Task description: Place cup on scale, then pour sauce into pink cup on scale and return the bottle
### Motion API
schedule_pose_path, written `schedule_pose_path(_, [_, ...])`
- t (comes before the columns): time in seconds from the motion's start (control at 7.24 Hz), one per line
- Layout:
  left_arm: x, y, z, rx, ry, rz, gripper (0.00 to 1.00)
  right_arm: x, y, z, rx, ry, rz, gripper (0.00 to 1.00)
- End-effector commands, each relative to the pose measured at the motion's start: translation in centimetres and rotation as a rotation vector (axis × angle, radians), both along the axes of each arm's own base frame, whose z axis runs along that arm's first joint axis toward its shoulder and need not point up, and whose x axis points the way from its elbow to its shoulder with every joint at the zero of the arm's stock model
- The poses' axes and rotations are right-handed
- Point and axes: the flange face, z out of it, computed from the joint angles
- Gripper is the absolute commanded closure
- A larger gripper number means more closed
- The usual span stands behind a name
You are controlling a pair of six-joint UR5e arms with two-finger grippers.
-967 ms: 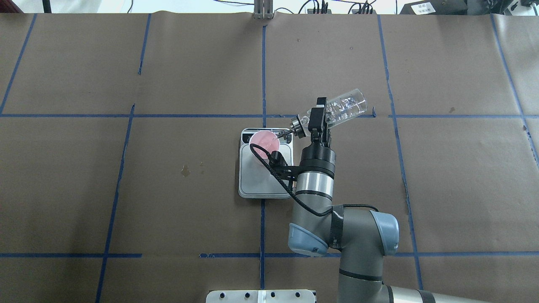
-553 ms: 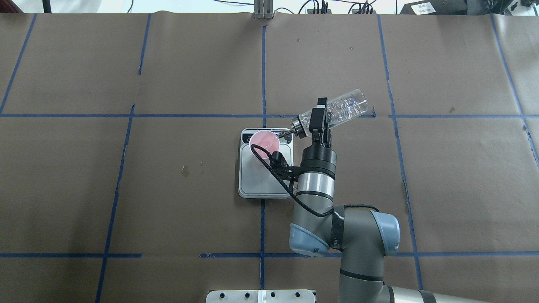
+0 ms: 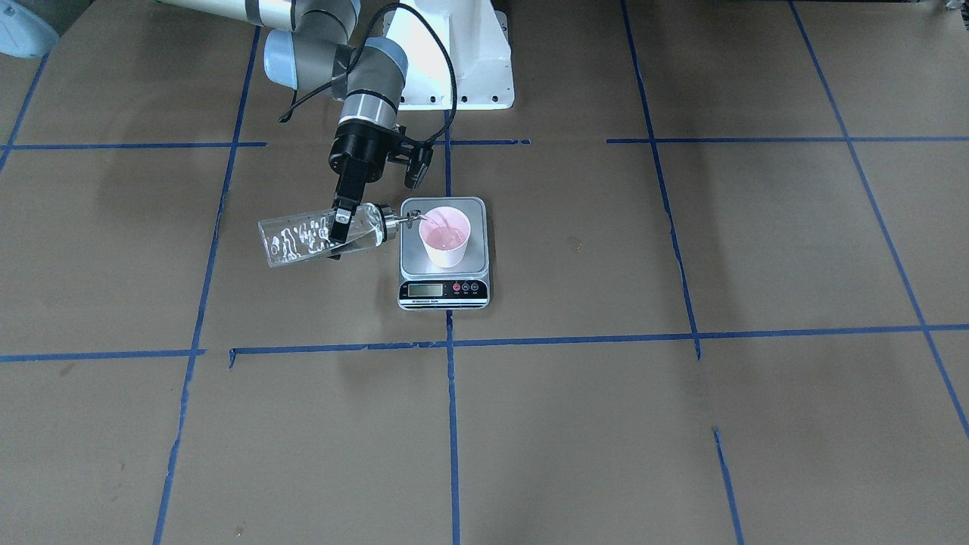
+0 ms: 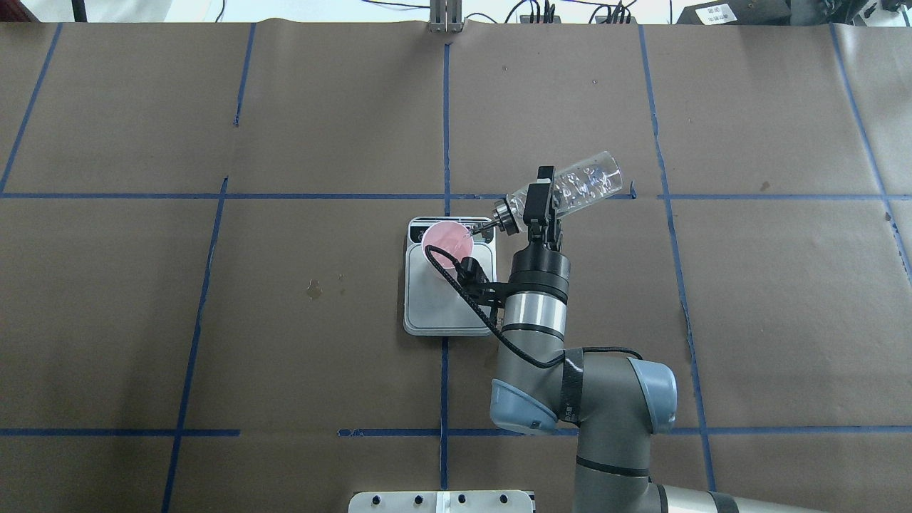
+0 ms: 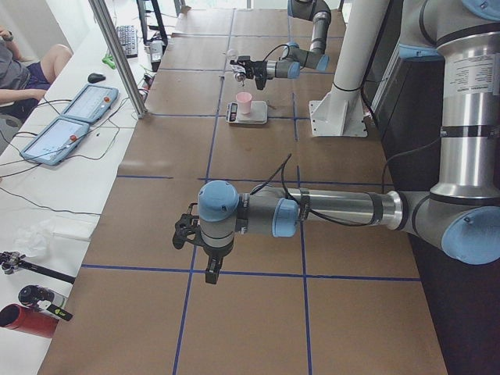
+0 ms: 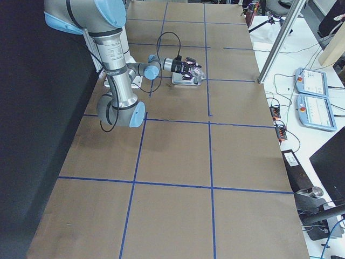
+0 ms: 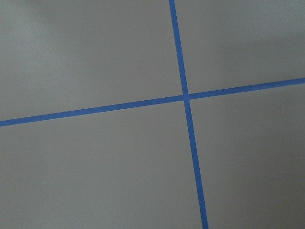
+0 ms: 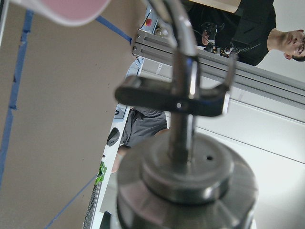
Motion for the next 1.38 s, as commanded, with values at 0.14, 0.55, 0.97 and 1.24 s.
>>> schedule_pose_path(0.14, [-0.07,0.02,0.04,-0.001,0.0,-0.001,0.0,-0.05,0.13,-0.08,0.003,-0.029,0.001,1.0])
schedule_pose_path(0.55, [0.0,-0.01,-0.05,0.002,0.0,0.0,0.0,-0.15,0.49,-0.51,-0.021,-0.292,-0.013,1.0])
schedule_pose_path(0.97, [0.0,-0.01,-0.05,0.002,0.0,0.0,0.0,-0.15,0.79,-0.18,-0.085,-0.663,-0.017,1.0])
schedule_pose_path(1.24, [0.0,-0.02,-0.13,0.003,0.0,0.0,0.0,0.82,1.01,-0.19,-0.109,-0.924,-0.04,1.0])
